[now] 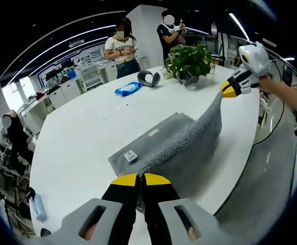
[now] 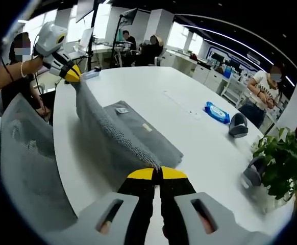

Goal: Fold the towel on the table until its edges align and the towel forms a compact rectangular stack.

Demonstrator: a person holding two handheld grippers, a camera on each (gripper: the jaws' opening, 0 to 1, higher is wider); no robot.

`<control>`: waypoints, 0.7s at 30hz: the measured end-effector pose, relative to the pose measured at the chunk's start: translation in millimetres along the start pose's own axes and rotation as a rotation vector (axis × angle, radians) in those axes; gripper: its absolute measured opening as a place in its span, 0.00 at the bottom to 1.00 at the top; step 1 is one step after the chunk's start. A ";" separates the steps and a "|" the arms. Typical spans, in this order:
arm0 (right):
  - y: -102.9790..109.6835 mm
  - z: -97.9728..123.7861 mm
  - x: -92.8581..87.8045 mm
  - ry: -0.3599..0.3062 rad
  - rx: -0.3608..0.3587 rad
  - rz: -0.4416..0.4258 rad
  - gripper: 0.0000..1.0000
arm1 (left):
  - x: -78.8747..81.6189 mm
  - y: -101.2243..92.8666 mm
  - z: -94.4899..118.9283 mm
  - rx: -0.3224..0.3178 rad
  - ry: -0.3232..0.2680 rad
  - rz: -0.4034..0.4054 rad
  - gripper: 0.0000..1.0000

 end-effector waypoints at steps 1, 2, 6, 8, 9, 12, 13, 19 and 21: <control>-2.8 -2.7 1.3 0.002 -0.009 0.002 0.00 | 4.2 3.3 -4.4 0.007 0.001 0.000 0.03; -5.1 -4.9 2.9 0.000 -0.016 0.001 0.00 | 7.2 5.8 -7.9 0.015 0.003 0.000 0.03; -17.2 -18.4 8.1 0.010 -0.059 0.000 0.00 | 18.6 15.6 -23.1 0.048 0.009 -0.008 0.03; -21.7 -25.5 9.2 0.020 -0.078 0.001 0.00 | 23.3 20.9 -30.3 0.057 0.011 0.010 0.03; -24.3 -28.4 9.7 0.021 -0.086 -0.004 0.00 | 25.5 23.6 -34.4 0.059 0.011 0.022 0.03; -32.4 -40.0 10.1 0.020 -0.105 -0.036 0.00 | 28.4 30.8 -46.7 0.062 0.014 0.061 0.03; -35.2 -45.4 9.3 0.023 -0.108 -0.055 0.00 | 28.4 33.1 -52.9 0.062 0.017 0.068 0.03; -45.5 -71.1 4.4 0.012 -0.111 -0.168 0.00 | 26.9 42.6 -81.5 0.075 0.028 0.108 0.03; -48.4 -81.7 2.2 0.020 -0.120 -0.183 0.01 | 26.9 44.9 -92.2 0.082 0.026 0.114 0.03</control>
Point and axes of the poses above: the point that each gripper's makers call its tool centre point, and the gripper's own axes: z roughly backward along the fingers, y roughly to its left, x roughly out of its top, the point moved 2 cm from there along z, roughly backward along the fingers, and after that the axes turned 7 degrees about y, right-handed, at the moved point
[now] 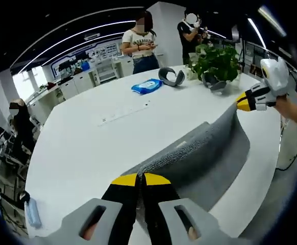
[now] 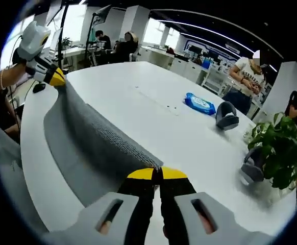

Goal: Fold the towel on the table until its edges align and the towel forms a compact rectangular stack.

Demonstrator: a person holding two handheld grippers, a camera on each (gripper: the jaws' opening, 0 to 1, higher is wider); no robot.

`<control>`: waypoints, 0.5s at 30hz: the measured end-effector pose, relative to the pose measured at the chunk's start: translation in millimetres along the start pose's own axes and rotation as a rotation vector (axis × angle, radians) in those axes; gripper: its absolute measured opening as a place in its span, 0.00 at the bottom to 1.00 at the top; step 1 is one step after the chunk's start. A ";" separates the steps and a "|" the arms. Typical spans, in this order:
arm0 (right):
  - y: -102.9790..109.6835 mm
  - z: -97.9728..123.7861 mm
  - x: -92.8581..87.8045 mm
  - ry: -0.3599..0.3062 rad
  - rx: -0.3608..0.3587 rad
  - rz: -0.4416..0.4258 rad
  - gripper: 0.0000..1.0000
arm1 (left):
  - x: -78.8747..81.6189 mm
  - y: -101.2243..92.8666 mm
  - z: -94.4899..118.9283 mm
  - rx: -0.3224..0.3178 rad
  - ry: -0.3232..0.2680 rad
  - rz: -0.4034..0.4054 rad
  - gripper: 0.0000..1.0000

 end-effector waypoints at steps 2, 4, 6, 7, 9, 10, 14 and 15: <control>-1.0 -11.7 -2.7 0.012 -0.015 0.000 0.01 | -0.5 1.1 -12.6 0.012 0.002 -0.006 0.03; -1.1 -22.8 -5.7 0.026 -0.030 0.006 0.01 | -3.0 0.6 -21.6 0.017 0.017 -0.014 0.03; -1.1 -32.3 -8.7 0.042 -0.042 0.010 0.01 | -7.4 1.0 -32.1 0.023 0.036 -0.015 0.03; -1.0 -35.9 -9.7 0.047 -0.047 0.012 0.01 | -9.0 1.3 -36.0 0.025 0.041 -0.017 0.03; -1.4 -42.6 -11.2 0.053 -0.058 0.016 0.01 | -12.6 2.9 -44.8 0.034 0.048 -0.016 0.03; -1.5 -45.4 -11.5 0.056 -0.063 0.018 0.01 | -13.9 3.8 -49.4 0.038 0.050 -0.017 0.03; -2.9 -58.3 -10.9 0.059 -0.097 0.025 0.01 | -16.0 7.8 -61.4 0.058 0.051 -0.018 0.04; -3.0 -62.2 -11.3 0.060 -0.105 0.023 0.01 | -17.1 8.8 -65.1 0.061 0.052 -0.008 0.04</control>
Point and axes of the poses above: the point that each gripper's makers call its tool centre point, and the gripper's own axes: z roughly backward along the fingers, y roughly to its left, x roughly out of its top, the point moved 2 cm from there along z, roughly backward along the fingers, and after that the axes turned 7 degrees about y, right-handed, at the moved point
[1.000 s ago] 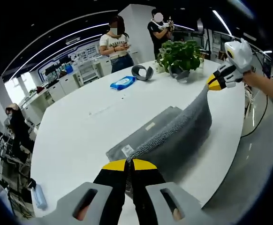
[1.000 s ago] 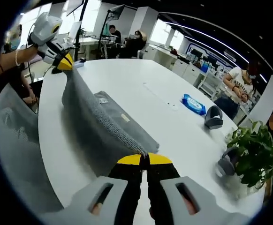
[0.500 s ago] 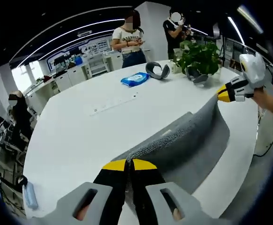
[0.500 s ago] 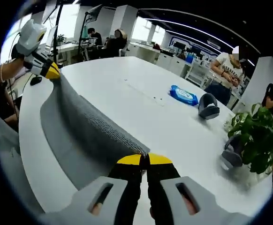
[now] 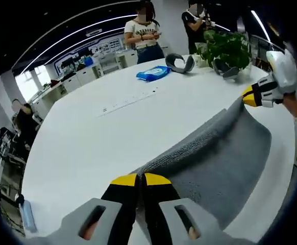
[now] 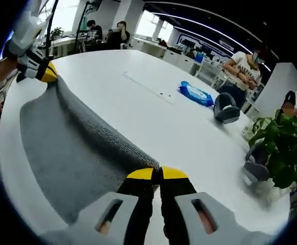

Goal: Fold the towel on the table until its edges align and the towel forms a compact rectangular stack.

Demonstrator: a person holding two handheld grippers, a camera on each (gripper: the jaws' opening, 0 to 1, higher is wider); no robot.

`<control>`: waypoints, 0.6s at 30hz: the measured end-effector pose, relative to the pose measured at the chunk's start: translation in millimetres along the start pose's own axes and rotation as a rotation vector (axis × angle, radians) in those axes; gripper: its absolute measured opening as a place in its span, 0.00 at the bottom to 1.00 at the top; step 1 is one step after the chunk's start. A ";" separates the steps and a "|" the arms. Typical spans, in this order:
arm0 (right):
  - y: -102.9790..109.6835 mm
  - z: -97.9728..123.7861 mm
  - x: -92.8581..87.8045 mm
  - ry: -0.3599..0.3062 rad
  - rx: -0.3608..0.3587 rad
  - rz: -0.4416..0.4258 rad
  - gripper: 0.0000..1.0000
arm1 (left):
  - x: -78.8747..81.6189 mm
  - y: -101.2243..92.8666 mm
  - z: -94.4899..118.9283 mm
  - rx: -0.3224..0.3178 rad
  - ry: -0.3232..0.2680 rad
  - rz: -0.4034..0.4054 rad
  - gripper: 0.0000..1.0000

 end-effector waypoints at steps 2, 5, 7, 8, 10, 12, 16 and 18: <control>0.9 -5.7 -1.4 0.012 -0.010 -0.001 0.01 | -3.6 -0.5 -7.0 -0.006 0.015 0.026 0.04; 2.0 -13.2 -4.9 0.030 -0.017 -0.012 0.03 | -6.0 0.5 -13.8 0.002 0.008 0.056 0.06; 3.7 -13.3 -6.1 0.031 -0.015 -0.011 0.07 | -2.7 1.3 -13.4 0.012 -0.031 0.062 0.10; 3.6 -11.3 -5.4 0.025 -0.019 -0.011 0.10 | 1.0 1.3 -11.0 0.012 -0.063 0.070 0.12; 2.4 -5.2 -3.0 0.003 -0.029 -0.018 0.15 | 5.6 3.1 -6.3 0.017 -0.105 0.066 0.18; 4.1 1.6 -2.8 -0.009 -0.021 -0.033 0.14 | 4.4 3.1 -4.8 0.011 -0.105 0.066 0.19; 21.4 15.1 -7.3 -0.013 0.031 -0.070 0.08 | -5.2 -4.8 -8.4 -0.037 -0.053 0.067 0.16; 31.9 23.5 -12.2 -0.011 0.041 -0.065 0.06 | -10.6 -9.5 -9.9 -0.059 -0.023 0.059 0.15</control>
Point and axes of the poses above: the point that each gripper's makers call its tool centre point, and the gripper's own axes: z roughly backward along the fingers, y roughly to its left, x roughly out of its top, the point moved 2 cm from there along z, roughly backward along the fingers, and after that the axes turned 7 degrees about y, right-handed, at the moved point
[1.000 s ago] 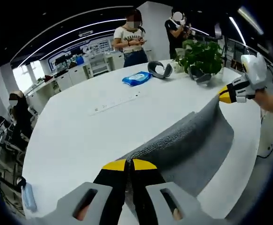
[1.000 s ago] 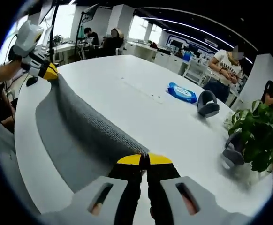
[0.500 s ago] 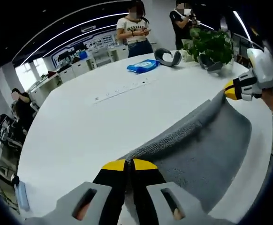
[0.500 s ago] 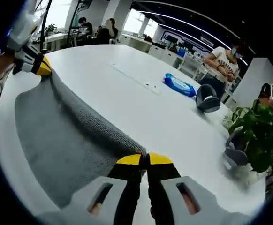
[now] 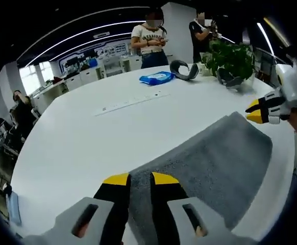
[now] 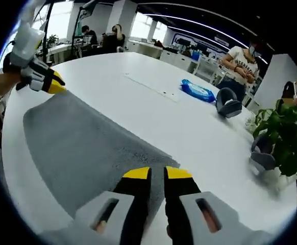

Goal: Fold the towel on the table until its edges align and the towel forms a compact rectangular stack.

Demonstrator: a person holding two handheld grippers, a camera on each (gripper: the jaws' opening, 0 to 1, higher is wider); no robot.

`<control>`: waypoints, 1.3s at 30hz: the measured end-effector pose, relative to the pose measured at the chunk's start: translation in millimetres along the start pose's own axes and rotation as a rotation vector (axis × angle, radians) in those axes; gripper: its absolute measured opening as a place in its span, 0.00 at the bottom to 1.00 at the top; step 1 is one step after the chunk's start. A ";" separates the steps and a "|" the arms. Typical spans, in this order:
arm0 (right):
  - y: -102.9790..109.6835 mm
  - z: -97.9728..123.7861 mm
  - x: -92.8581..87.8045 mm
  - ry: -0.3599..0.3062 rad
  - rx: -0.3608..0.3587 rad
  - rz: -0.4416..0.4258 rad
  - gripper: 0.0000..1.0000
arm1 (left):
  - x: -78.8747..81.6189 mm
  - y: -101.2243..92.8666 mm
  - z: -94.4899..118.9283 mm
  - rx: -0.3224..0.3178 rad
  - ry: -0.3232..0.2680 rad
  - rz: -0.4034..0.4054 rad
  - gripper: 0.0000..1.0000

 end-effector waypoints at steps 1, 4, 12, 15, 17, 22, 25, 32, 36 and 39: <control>4.3 3.2 -2.4 -0.001 0.007 -0.001 0.06 | -1.8 -2.3 -0.5 -0.010 0.006 -0.002 0.15; 20.9 11.3 -13.2 0.009 0.038 -0.019 0.05 | -10.6 -11.0 -3.2 -0.040 0.046 0.000 0.15; 40.1 13.7 -42.4 0.099 0.101 -0.106 0.00 | -38.3 -32.3 -10.6 -0.113 0.161 -0.040 0.13; 41.5 9.5 -53.9 0.134 0.112 -0.095 0.00 | -37.4 -31.1 -9.2 -0.109 0.146 -0.047 0.12; 44.7 6.8 -63.1 0.180 0.133 -0.088 0.00 | -39.0 -33.2 -9.4 -0.111 0.148 -0.045 0.11; 44.3 5.1 -61.5 0.192 0.137 -0.132 0.00 | -41.9 -39.9 -7.1 -0.087 0.134 -0.079 0.08; 45.0 3.3 -60.9 0.217 0.136 -0.132 0.00 | -43.2 -42.5 -5.6 -0.069 0.132 -0.102 0.06; 46.2 3.1 -60.9 0.265 0.137 -0.062 0.00 | -48.6 -44.2 -1.0 -0.062 0.117 -0.136 0.03; 47.1 2.4 -60.0 0.288 0.121 -0.008 0.00 | -51.9 -46.5 2.1 -0.050 0.110 -0.137 0.03; 46.1 0.8 -58.6 0.300 0.102 0.072 0.00 | -55.0 -48.1 4.5 -0.046 0.111 -0.154 0.03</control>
Point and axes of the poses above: the point that each gripper's makers call its tool centre point, and the gripper's own axes: z roughly backward along the fingers, y roughly to its left, x roughly out of its top, the point moved 2 cm from there along z, roughly backward along the fingers, and after that the axes turned 7 degrees about y, right-handed, at the moved point
